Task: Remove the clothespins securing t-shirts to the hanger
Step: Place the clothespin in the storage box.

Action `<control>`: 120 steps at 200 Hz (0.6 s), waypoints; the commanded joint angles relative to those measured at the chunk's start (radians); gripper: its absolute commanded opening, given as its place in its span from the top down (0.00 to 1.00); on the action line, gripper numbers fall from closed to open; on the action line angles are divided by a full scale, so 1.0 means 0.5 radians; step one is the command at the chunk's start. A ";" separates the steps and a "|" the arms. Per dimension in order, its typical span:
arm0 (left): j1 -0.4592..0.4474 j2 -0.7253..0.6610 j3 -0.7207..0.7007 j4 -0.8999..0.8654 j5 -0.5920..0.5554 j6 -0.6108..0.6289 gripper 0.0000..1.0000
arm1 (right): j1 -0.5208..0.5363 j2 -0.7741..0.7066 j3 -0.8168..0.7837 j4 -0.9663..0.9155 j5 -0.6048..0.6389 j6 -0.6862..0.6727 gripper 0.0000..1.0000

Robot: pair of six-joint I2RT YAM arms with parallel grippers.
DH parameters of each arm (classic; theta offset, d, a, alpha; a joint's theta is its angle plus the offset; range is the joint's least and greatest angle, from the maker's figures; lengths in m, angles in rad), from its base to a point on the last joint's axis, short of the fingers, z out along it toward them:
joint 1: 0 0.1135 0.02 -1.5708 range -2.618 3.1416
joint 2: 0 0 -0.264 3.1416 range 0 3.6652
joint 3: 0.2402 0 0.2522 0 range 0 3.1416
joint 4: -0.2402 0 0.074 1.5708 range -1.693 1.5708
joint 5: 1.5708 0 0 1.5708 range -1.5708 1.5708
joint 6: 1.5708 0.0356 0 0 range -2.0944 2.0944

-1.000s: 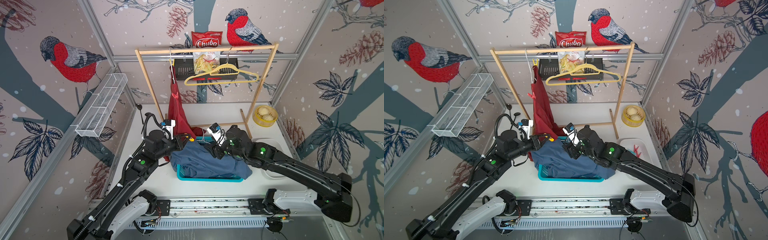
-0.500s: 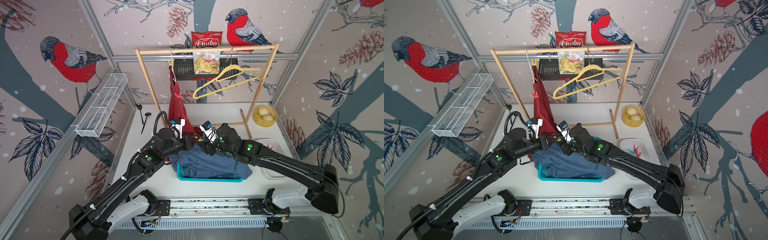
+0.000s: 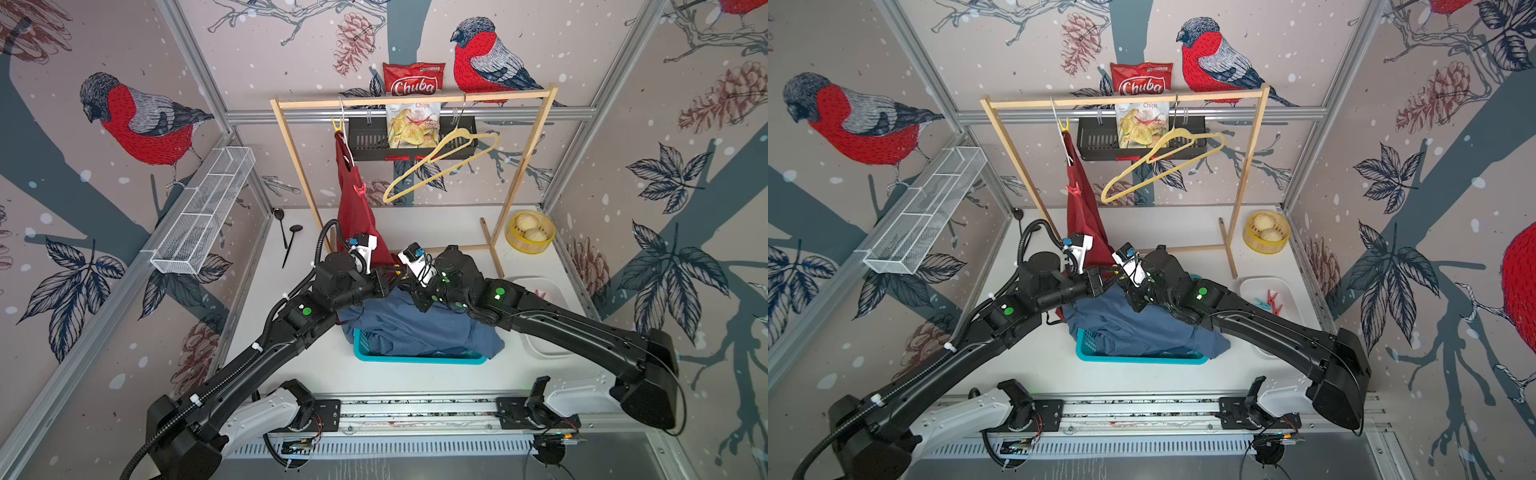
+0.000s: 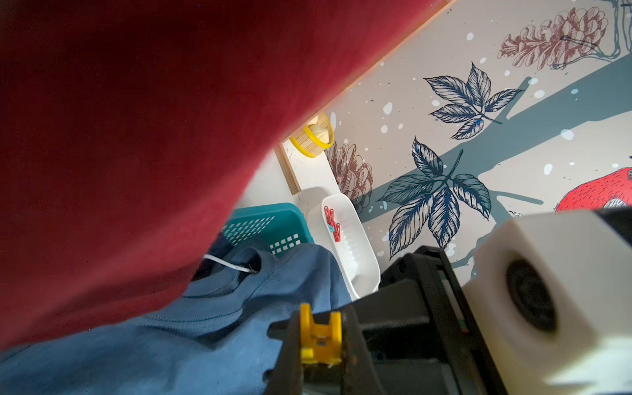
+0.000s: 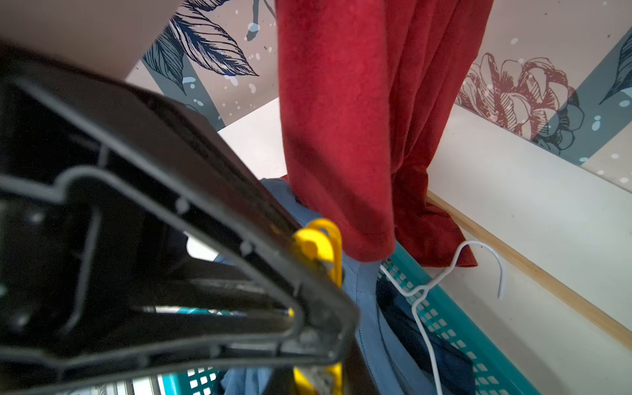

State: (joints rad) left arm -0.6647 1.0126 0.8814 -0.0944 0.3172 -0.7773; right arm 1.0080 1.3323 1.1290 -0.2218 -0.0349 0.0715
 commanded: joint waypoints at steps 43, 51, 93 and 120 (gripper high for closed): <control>-0.008 0.018 0.010 0.074 0.151 0.106 0.61 | -0.071 -0.095 -0.043 0.054 0.034 0.057 0.98; -0.008 0.023 0.020 0.089 0.154 0.137 0.54 | -0.100 -0.128 -0.076 0.052 0.030 0.079 0.99; -0.008 0.080 0.129 0.113 0.031 0.362 0.35 | -0.342 -0.396 -0.219 -0.075 -0.002 0.252 0.98; -0.008 0.135 0.222 -0.021 -0.205 0.555 0.34 | -0.549 -0.603 -0.283 -0.295 0.081 0.365 0.96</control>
State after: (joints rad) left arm -0.6670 1.0626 0.9581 -0.0917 0.3317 -0.6121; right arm 0.7887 1.0977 1.0058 -0.2749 -0.0326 0.1829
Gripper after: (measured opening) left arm 0.658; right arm 0.147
